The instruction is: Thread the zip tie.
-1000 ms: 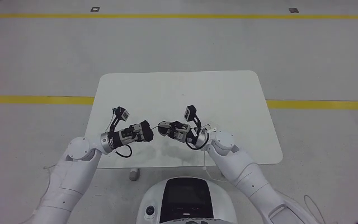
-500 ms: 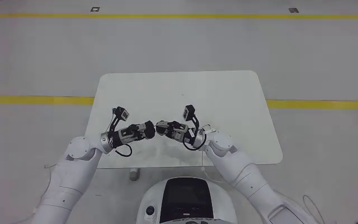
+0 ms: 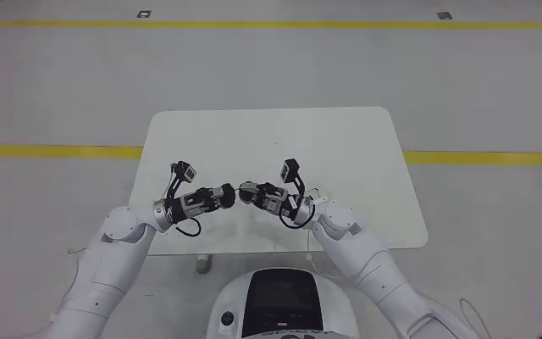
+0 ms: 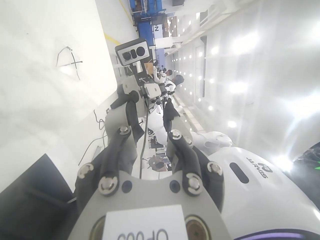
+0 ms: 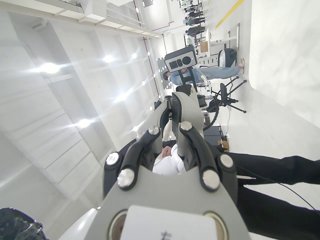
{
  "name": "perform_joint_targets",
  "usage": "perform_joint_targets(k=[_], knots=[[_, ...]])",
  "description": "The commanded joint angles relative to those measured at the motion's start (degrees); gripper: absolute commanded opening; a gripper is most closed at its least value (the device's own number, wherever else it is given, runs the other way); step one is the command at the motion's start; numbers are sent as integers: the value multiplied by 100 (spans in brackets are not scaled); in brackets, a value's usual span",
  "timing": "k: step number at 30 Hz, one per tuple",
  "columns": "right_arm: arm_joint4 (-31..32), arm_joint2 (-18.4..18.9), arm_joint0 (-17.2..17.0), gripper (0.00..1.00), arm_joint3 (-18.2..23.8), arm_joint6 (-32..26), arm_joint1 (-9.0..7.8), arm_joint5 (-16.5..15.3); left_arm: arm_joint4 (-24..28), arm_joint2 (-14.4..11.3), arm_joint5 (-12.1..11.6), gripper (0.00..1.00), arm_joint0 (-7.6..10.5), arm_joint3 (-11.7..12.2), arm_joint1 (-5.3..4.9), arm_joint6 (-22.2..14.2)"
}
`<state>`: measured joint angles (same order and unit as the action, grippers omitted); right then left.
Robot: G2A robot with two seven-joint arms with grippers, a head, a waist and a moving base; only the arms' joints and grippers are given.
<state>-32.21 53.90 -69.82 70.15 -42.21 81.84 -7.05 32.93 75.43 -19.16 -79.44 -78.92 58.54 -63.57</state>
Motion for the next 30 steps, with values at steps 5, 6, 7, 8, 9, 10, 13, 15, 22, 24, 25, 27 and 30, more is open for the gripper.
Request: perform_joint_targets(k=[5,6,7,8,9,10,13,15,22,24,25,27,30], knots=[[32,-12,-6,0,15,23,-3,37,29,-30,3,16,9,9,-10,31],[37,-21,-1,0,9,34,-1,42,34,-35,6,16,12,14,-13,39],[40,-26,3,0,4,44,1,46,37,-39,6,15,14,16,-14,45],[41,-32,7,0,-1,51,3,50,38,-42,8,14,16,19,-16,50],[41,-39,14,0,-10,56,5,57,39,-46,11,12,20,24,-19,60],[42,-43,20,0,-18,59,7,64,43,-50,14,11,22,28,-21,65],[40,-57,39,0,-41,66,11,85,50,-64,16,10,32,35,-26,77],[38,-67,49,0,-54,65,14,99,55,-73,17,10,37,39,-29,82],[11,-108,83,0,-95,40,29,107,68,-109,20,11,68,61,-42,92],[10,-114,89,0,-99,33,32,102,71,-119,23,11,76,67,-45,93],[12,-117,92,0,-100,32,32,101,71,-123,24,9,79,70,-47,94],[15,-123,95,0,-98,30,34,100,70,-135,25,0,90,87,-50,103],[-16,-129,99,0,-103,-11,36,126,88,-147,-1,0,102,112,-55,81]])
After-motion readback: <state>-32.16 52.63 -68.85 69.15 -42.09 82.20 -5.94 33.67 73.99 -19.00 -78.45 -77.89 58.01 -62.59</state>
